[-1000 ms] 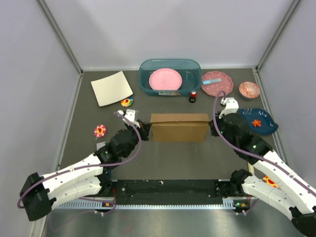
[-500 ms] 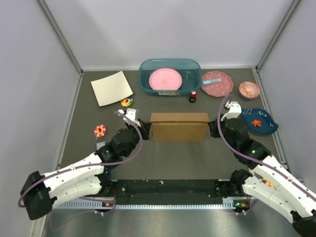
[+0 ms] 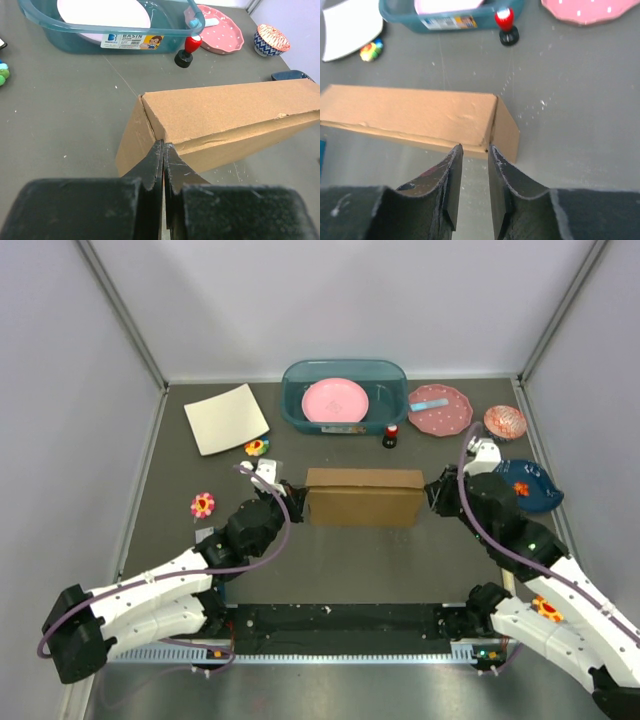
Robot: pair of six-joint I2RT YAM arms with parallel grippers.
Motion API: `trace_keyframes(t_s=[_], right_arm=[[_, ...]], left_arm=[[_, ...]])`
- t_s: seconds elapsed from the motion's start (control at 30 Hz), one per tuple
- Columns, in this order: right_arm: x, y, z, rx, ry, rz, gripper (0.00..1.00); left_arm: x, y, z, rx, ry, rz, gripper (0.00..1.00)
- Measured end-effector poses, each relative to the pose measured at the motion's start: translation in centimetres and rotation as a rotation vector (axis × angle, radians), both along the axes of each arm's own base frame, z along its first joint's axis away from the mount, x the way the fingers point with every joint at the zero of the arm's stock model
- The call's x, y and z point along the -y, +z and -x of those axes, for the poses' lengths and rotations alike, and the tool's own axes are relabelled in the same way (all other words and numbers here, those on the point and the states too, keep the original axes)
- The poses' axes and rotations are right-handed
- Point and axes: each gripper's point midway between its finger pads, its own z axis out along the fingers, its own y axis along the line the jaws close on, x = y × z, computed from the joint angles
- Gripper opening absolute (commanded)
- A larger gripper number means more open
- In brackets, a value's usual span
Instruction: Fold the paper box
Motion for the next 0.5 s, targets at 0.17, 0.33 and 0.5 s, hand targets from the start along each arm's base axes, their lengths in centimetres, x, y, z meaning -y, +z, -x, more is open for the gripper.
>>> trace_keyframes(t_s=[0.17, 0.33, 0.5], right_arm=[[0.0, 4.4, -0.3, 0.083, 0.002, -0.029, 0.22], [-0.3, 4.7, -0.9, 0.087, 0.002, -0.018, 0.21], [-0.6, 3.2, -1.4, 0.055, 0.004, 0.012, 0.21]], left_arm=[[0.0, 0.0, 0.0, -0.006, 0.001, -0.006, 0.15], [-0.1, 0.4, 0.5, -0.014, -0.012, 0.0, 0.32], [-1.0, 0.7, 1.5, -0.022, -0.022, -0.012, 0.37]])
